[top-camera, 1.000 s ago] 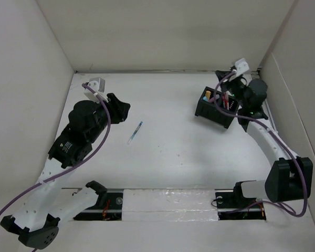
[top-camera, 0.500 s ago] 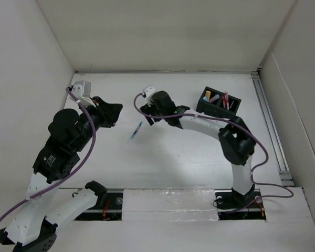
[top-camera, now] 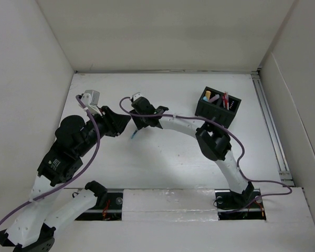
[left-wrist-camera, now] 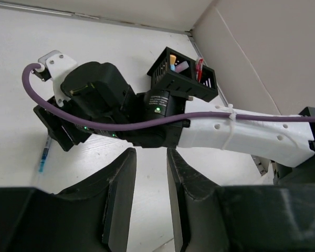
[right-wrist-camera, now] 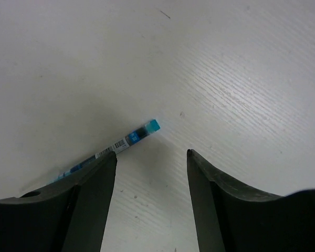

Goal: Organize the desk

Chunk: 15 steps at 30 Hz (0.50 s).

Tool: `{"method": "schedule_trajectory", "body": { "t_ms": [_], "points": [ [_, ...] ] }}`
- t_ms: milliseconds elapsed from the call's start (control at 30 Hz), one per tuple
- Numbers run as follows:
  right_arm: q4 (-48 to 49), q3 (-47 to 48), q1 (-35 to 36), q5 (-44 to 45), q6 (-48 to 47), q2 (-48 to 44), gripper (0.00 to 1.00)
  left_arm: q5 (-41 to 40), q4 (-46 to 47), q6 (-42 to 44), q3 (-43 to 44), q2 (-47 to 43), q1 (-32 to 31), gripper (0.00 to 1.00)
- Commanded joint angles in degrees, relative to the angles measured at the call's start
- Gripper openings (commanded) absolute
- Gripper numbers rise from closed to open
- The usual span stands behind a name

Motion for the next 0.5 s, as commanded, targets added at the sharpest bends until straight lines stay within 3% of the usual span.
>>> {"method": "schedule_trajectory", "body": {
  "t_ms": [0, 367, 400, 467],
  "points": [
    [-0.6, 2.4, -0.4, -1.2, 5.8, 1.3, 0.61, 1.0, 2.5, 0.2, -0.2, -0.1, -1.5, 0.26],
    [8.4, -1.5, -0.4, -7.0, 13.8, 2.9, 0.57, 1.5, 3.5, 0.2, -1.8, 0.8, -1.5, 0.26],
    [7.3, -0.7, -0.4, -6.4, 14.0, 3.5, 0.48, 1.3, 3.5, 0.3, -1.8, 0.6, -1.5, 0.26],
    [5.8, 0.2, -0.4, -5.8, 14.0, 3.8, 0.46, 1.0, 3.5, 0.3, -1.8, 0.6, -1.5, 0.26]
  ]
}}
